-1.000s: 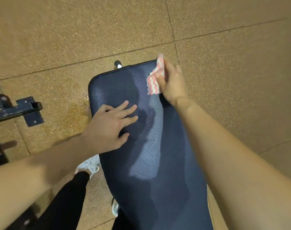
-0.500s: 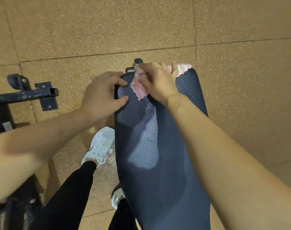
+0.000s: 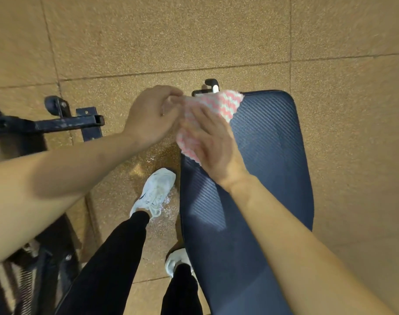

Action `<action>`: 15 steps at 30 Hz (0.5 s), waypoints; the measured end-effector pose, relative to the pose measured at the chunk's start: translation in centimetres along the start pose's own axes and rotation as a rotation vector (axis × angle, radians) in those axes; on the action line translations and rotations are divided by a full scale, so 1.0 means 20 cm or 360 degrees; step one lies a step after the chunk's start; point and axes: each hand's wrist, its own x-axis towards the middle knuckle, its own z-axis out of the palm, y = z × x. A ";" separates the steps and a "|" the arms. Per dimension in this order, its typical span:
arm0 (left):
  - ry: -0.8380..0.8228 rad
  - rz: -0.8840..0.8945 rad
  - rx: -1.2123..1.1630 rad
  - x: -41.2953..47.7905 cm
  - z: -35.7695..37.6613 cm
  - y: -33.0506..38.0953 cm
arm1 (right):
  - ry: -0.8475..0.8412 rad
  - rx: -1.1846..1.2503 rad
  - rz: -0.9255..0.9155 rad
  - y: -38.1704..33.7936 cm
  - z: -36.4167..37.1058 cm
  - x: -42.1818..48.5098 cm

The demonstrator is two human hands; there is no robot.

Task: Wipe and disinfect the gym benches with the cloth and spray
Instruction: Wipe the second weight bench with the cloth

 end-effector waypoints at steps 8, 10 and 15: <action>-0.0392 0.0104 -0.0054 0.01 0.23 0.09 | 0.0139 -0.0185 0.0780 -0.03 -0.02 -0.45; -0.0257 0.0011 -0.0213 -0.03 0.27 0.06 | 0.0025 -0.0191 0.0788 -0.03 0.00 -0.50; -0.0093 -0.0198 -0.0452 -0.24 0.37 0.00 | -0.0038 -0.0172 0.0773 -0.01 -0.01 -0.51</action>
